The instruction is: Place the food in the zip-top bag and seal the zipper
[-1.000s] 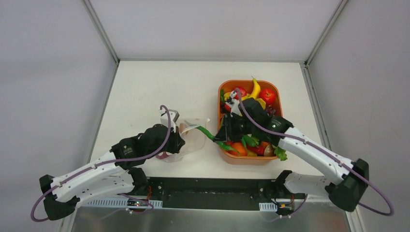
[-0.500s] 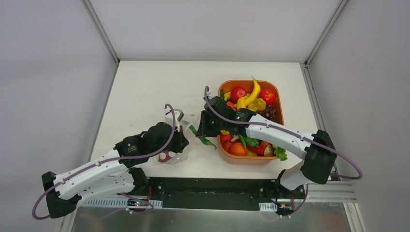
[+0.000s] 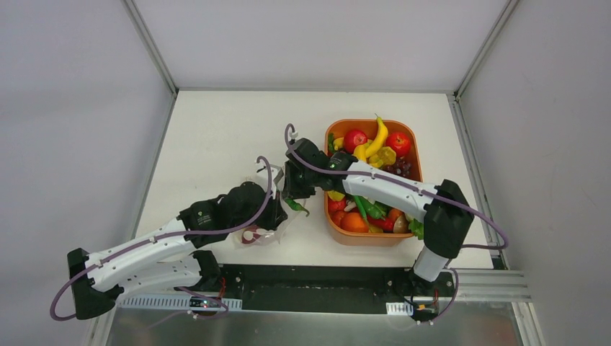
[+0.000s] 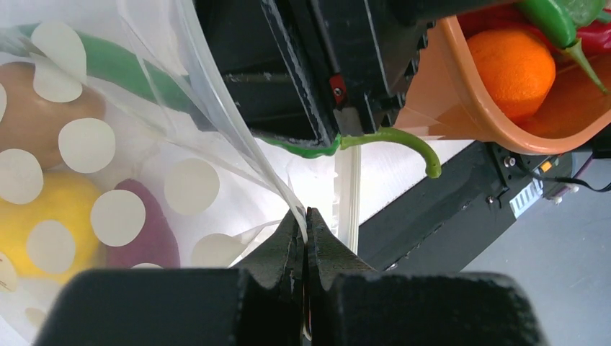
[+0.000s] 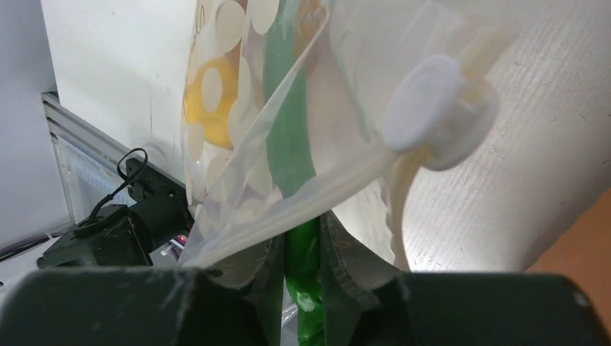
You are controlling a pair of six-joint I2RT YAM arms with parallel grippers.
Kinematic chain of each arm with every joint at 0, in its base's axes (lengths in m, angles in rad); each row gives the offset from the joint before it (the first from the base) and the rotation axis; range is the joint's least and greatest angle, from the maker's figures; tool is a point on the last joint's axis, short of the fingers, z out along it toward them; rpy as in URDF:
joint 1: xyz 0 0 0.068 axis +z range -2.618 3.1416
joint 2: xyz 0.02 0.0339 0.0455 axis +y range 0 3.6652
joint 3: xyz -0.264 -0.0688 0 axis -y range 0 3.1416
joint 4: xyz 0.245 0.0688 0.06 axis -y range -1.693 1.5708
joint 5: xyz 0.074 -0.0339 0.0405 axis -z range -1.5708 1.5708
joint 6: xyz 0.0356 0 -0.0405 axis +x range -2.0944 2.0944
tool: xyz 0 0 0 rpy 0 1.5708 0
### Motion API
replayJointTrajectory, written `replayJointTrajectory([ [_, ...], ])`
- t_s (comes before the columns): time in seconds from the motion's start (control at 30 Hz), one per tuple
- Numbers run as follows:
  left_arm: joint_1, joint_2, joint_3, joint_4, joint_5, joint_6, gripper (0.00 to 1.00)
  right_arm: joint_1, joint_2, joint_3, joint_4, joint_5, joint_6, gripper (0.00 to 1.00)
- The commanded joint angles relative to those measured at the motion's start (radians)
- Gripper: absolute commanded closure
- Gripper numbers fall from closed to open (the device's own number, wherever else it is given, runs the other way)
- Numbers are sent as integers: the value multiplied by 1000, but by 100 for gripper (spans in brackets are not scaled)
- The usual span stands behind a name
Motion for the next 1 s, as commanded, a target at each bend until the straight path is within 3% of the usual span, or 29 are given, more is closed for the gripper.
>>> replayJointTrajectory([
  [0.0,-12,-49,13,31,-60,-43,100,8,-39,-11,59,39,28,72],
  [0.07,-13,-68,14,9,-91,-49,100,4,-66,-57,124,-10,41,70],
  [0.13,-12,-85,22,-36,-135,-58,100,-2,-99,-100,171,-61,49,56],
  [0.33,-12,-122,28,-124,-225,-72,100,-16,-243,-178,215,-127,1,38],
  [0.4,-12,-126,28,-137,-239,-74,100,-18,-263,-184,181,-172,-32,39],
  [0.57,-12,-123,27,-129,-234,-72,100,-17,-247,-206,151,-290,-77,55],
  [0.83,-12,-110,41,-126,-204,-53,100,21,-176,-151,39,-114,-149,53],
  [0.97,-12,-102,44,-125,-202,-46,100,33,-141,-138,25,-122,-183,56],
])
